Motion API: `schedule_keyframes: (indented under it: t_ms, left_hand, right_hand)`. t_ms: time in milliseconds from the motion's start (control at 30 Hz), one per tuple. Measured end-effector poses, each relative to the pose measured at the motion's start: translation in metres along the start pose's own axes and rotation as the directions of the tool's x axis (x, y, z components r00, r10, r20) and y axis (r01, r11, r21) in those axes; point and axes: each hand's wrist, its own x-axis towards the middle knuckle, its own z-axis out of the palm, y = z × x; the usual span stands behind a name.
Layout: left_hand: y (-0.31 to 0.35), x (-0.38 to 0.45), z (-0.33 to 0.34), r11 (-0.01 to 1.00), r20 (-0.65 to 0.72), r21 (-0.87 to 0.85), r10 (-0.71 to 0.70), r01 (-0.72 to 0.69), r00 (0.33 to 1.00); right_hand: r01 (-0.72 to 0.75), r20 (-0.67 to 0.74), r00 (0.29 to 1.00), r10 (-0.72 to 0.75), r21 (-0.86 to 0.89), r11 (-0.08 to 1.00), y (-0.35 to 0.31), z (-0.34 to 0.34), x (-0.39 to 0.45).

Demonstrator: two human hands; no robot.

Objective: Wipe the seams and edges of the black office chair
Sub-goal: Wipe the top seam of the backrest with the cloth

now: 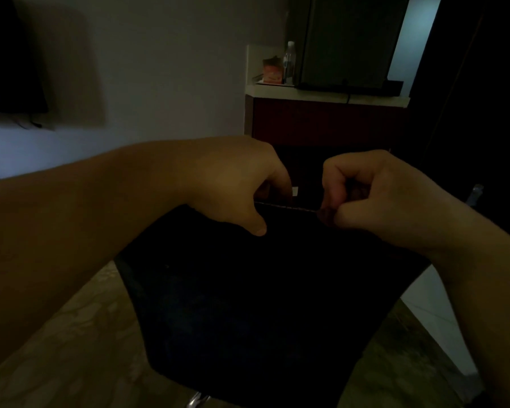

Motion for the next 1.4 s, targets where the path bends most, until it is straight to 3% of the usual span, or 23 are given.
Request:
schedule_keyframes:
  t_ms: [100, 233, 367, 500, 633, 767, 900, 1000, 1167, 1300, 1400]
  left_hand:
    - [0.001, -0.001, -0.001, 1.000, -0.010, 0.018, -0.005, 0.005, 1.000]
    - [0.006, -0.001, 0.001, 0.997, -0.010, 0.079, -0.016, 0.017, 1.000]
    - [0.006, 0.001, 0.003, 0.995, -0.030, 0.096, -0.016, 0.018, 0.999]
    - [0.004, 0.001, 0.004, 0.997, -0.029, 0.072, -0.039, 0.040, 0.999]
    - [0.003, 0.000, 0.003, 0.997, -0.026, 0.075, -0.025, 0.027, 0.999]
    - [0.001, -0.001, 0.004, 1.000, -0.027, 0.014, -0.022, 0.022, 0.999]
    - [0.000, 0.001, 0.003, 0.998, -0.043, 0.057, -0.027, 0.030, 0.999]
    - [-0.001, 0.000, 0.003, 1.000, -0.040, 0.007, -0.026, 0.026, 0.999]
    - [-0.007, -0.009, 0.002, 0.999, -0.102, -0.040, -0.015, 0.011, 0.995]
    - [-0.011, -0.018, 0.004, 0.999, -0.119, 0.001, -0.054, 0.055, 0.991]
    - [-0.008, -0.016, 0.009, 0.998, -0.153, 0.032, -0.052, 0.057, 0.987]
  right_hand:
    - [-0.021, -0.066, 0.998, 0.019, -0.036, 0.999, 0.000, 0.005, 0.003]
    - [0.005, 0.022, 1.000, -0.004, -0.034, 0.999, -0.007, 0.003, 0.001]
    - [-0.040, -0.083, 0.996, 0.034, -0.080, 0.996, -0.005, 0.009, 0.007]
    - [0.016, 0.026, 1.000, -0.014, -0.062, 0.998, -0.012, 0.010, 0.003]
    - [-0.002, -0.126, 0.992, -0.015, -0.135, 0.991, -0.008, 0.017, 0.008]
    - [0.023, 0.004, 1.000, -0.023, -0.073, 0.997, -0.015, 0.015, 0.006]
    - [0.009, -0.125, 0.992, -0.028, -0.148, 0.989, -0.009, 0.019, 0.012]
    - [0.018, -0.012, 1.000, -0.018, -0.036, 0.999, -0.010, 0.014, 0.009]
    - [0.021, -0.166, 0.986, -0.032, -0.069, 0.997, 0.001, 0.017, 0.011]
    - [0.076, -0.050, 0.996, -0.076, -0.001, 0.997, -0.004, 0.012, 0.004]
    - [0.058, -0.111, 0.992, -0.062, -0.041, 0.998, 0.003, 0.016, 0.007]
